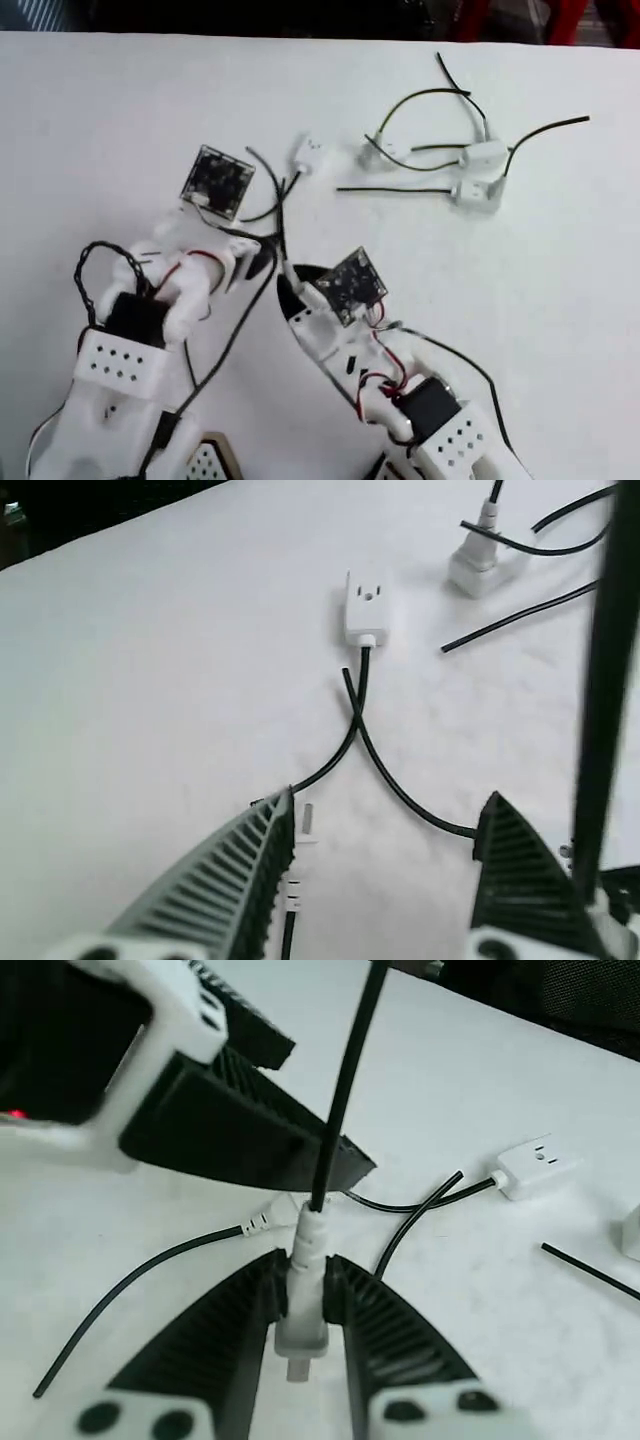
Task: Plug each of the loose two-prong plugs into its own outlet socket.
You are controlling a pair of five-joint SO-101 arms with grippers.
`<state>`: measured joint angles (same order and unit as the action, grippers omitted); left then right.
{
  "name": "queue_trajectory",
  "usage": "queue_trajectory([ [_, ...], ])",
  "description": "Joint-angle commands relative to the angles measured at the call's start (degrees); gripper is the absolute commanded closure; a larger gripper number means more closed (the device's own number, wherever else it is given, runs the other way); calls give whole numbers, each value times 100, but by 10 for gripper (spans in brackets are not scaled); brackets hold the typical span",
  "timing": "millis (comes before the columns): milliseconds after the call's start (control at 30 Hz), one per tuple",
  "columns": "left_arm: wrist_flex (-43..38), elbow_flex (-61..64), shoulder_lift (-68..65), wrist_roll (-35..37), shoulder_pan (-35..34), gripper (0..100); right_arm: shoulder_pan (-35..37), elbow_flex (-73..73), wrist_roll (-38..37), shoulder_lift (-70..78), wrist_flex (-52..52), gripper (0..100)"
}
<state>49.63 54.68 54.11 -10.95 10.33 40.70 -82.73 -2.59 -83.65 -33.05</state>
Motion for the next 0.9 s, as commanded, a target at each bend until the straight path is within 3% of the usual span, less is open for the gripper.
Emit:
queue_trajectory([
  [0, 457, -545, 259, 149, 338, 714, 48, -26, 26, -198, -22, 981],
  [200, 1275, -598, 1402, 149, 901, 714, 48, -105, 18, -224, 4, 981],
  [400, 1301, 211, 2158, 114, 1077, 710, -119, -97, 18, -233, 13, 981],
  [733, 791, 316, 2079, 114, -312, 710, -1534, -62, 264, -198, 884, 981],
  [867, 651, -44, 1138, 114, -453, 709, -2123, -62, 730, -189, 1253, 981],
])
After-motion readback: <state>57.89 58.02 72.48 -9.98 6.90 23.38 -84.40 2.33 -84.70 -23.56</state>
